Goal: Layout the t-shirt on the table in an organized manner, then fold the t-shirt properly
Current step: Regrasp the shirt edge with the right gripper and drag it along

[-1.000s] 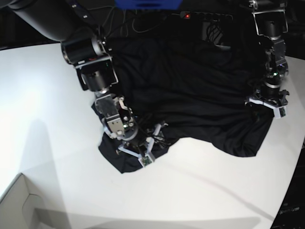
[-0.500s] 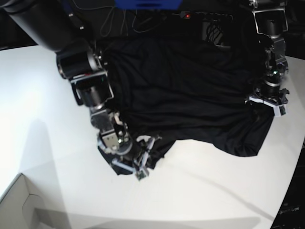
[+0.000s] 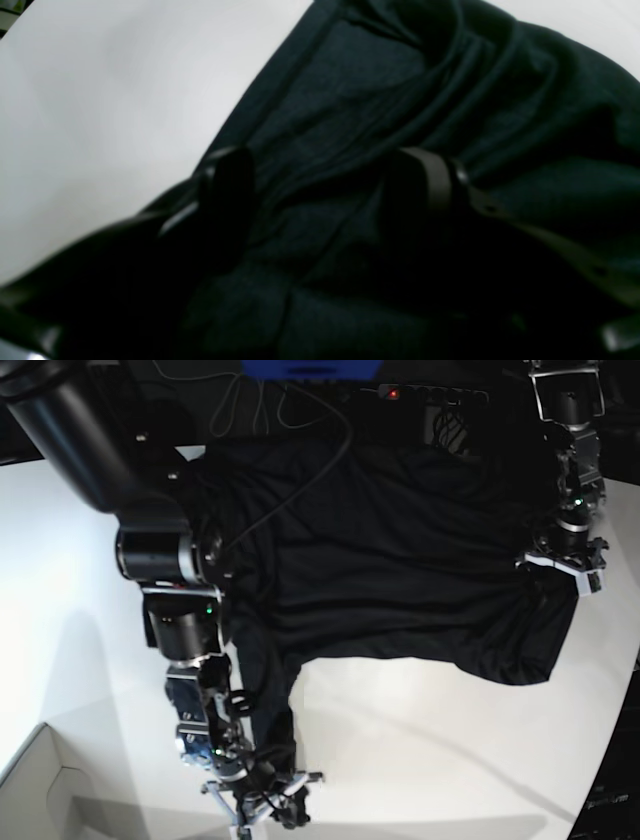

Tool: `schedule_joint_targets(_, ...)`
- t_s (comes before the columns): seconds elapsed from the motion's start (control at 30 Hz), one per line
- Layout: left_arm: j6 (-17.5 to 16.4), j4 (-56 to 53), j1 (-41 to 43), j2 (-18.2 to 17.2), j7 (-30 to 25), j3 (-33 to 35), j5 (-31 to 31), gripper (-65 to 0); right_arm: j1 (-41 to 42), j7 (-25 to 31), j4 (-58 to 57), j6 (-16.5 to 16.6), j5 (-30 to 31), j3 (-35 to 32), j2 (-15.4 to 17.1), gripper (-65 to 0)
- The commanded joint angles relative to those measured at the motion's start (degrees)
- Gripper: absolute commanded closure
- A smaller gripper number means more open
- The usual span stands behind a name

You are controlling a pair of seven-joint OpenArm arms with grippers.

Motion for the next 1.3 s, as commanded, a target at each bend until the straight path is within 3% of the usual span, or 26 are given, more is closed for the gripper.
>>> schedule_joint_targets(0.0, 0.6, -1.1, 1.6, 0.0, 8.7, 0.2, 0.7, -41.9, 2.1, 1.4, 0.9, 0.2, 0.4, -0.2, -0.9, -1.0)
schedule_joint_targets(0.07, 0.6, -1.1, 1.6, 0.0, 8.7, 0.2, 0.7, -41.9, 1.3, 1.4, 0.7, 0.5, 0.4, -0.5, -1.0, -8.1)
schedule_joint_targets(0.23, 0.6, -1.1, 1.2, 0.0, 8.7, 0.4, 0.7, -41.9, -3.4, 1.3, 0.9, 0.5, 0.4, -7.7, -1.4, -34.8)
schedule_joint_targets(0.37, 0.6, -1.1, 1.1, 0.0, 8.7, 0.4, 0.7, -41.9, -7.7, -3.7, 7.2, 0.5, 0.7, -8.5, -1.0, -45.1)
schedule_joint_targets(0.5, 0.6, -1.1, 0.9, 0.1, 8.7, 0.4, 0.7, -41.9, -18.5, -14.1, 29.1, 0.7, 0.7, -7.9, 0.2, -45.1)
schedule_joint_targets(0.6, 0.6, -1.4, -0.3, 0.3, 8.7, 0.4, 0.7, -41.9, -25.2, -21.0, 42.8, 2.7, 0.4, -7.9, -0.2, -45.0)
schedule_joint_targets(0.7, 0.6, -1.7, -0.5, 0.1, 8.7, 0.4, 0.7, -41.9, -31.4, -24.8, 49.2, 3.2, 0.3, -7.7, 0.4, -45.0)
schedule_joint_targets(0.9, 0.6, -1.7, -3.0, 0.0, 8.7, 0.4, 0.7, -41.9, -40.0, -24.7, 49.6, 3.1, 0.3, -7.6, 5.5, -45.0)
schedule_joint_targets(1.1, 0.6, -1.9, -5.8, 0.0, 8.7, 0.4, 0.7, -41.9, -42.3, -24.7, 47.9, 3.1, 0.3, -7.6, 9.8, -44.8)
schedule_joint_targets(1.17, 0.6, -1.9, -6.3, 0.0, 8.7, 0.4, 0.7, -41.9, -41.8, -24.5, 44.7, 3.1, 0.5, -7.6, 11.1, -41.6)
schedule_joint_targets(1.27, 0.6, -3.8, -8.1, 0.2, 8.7, 0.4, 0.7, -41.9, -38.2, -20.0, 37.3, 3.3, 0.6, -7.6, 12.4, -28.2)
